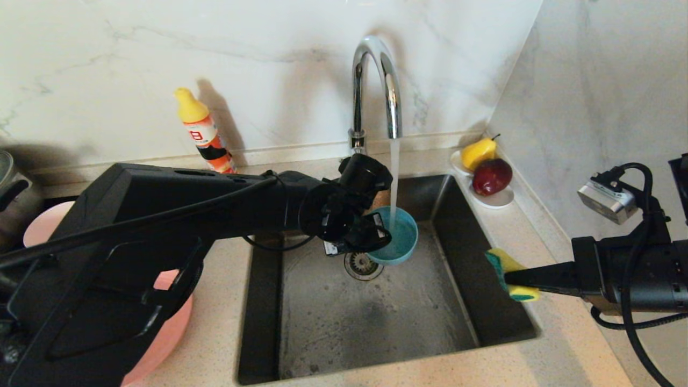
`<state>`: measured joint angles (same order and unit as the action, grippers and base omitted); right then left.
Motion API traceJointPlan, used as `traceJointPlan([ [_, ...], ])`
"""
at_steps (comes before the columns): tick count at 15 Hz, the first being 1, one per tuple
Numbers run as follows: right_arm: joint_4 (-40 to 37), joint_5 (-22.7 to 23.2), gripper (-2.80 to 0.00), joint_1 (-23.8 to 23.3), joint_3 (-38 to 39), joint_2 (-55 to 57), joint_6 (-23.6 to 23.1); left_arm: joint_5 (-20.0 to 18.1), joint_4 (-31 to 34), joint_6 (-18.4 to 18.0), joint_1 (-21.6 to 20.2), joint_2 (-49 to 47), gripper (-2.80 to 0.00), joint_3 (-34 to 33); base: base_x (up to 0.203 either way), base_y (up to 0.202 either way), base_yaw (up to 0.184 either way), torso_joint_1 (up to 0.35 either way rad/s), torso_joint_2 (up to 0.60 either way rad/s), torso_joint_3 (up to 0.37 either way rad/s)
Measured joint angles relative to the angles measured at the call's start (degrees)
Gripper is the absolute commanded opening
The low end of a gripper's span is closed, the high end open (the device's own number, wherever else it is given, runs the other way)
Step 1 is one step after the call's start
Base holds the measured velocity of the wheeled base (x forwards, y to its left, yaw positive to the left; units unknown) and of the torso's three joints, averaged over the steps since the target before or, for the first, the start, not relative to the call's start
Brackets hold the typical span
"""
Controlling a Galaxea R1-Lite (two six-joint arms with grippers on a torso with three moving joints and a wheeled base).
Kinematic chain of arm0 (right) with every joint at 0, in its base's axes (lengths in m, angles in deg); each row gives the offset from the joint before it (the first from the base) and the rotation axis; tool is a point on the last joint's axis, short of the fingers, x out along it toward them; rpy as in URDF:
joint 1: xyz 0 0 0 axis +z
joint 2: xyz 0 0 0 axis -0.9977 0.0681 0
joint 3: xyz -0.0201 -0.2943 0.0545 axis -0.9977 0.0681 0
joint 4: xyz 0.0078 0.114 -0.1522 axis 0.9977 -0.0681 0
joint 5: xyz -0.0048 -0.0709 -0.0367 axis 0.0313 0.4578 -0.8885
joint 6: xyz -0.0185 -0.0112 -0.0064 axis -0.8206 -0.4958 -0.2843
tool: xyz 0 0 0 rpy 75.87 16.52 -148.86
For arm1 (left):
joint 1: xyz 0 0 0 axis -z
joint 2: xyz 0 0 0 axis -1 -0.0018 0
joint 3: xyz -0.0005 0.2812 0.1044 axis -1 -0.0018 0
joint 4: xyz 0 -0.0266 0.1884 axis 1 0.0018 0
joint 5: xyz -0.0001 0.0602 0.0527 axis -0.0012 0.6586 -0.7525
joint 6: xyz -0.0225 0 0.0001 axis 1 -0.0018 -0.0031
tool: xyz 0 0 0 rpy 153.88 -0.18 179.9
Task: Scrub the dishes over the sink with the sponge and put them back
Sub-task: Wash the bowl
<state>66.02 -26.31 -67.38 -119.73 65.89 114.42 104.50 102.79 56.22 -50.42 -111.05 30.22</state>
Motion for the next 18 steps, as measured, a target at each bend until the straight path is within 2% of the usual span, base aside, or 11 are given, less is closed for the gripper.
traceJointPlan([
  [4, 0.0, 0.03, -2.8, -0.02, -0.01, 0.11, 0.0, 1.59, 1.27, 0.87, 0.0, 1.35, -2.8, -2.0, 0.0, 0.0, 0.0, 0.0, 0.0, 0.0],
  [8, 0.11, 0.13, -2.8, 0.0, 0.63, 1.0, -0.17, 8.08, -1.19, 0.08, -2.94, 7.76, -2.8, -10.77, 0.0, 0.0, 0.0, 0.0, 0.0, 0.0],
  [10, 0.09, 0.34, -2.8, 0.28, 0.96, 1.76, -0.17, 9.28, -5.71, -2.45, -4.61, 12.77, -2.8, -17.61, 0.0, 0.0, 0.0, 0.0, 0.0, 0.0],
  [13, 0.17, 1.65, -2.8, 0.71, 1.07, 2.28, -0.11, 9.91, -20.92, -9.82, -6.02, 20.88, -2.8, -31.15, 0.0, 0.0, 0.0, 0.0, 0.0, 0.0],
  [18, 0.17, 2.3, -2.8, 0.77, 1.04, 2.65, -0.13, 10.82, -58.94, -25.93, -6.78, 28.12, -2.8, -50.62, 0.0, 0.0, 0.0, 0.0, 0.0, 0.0],
])
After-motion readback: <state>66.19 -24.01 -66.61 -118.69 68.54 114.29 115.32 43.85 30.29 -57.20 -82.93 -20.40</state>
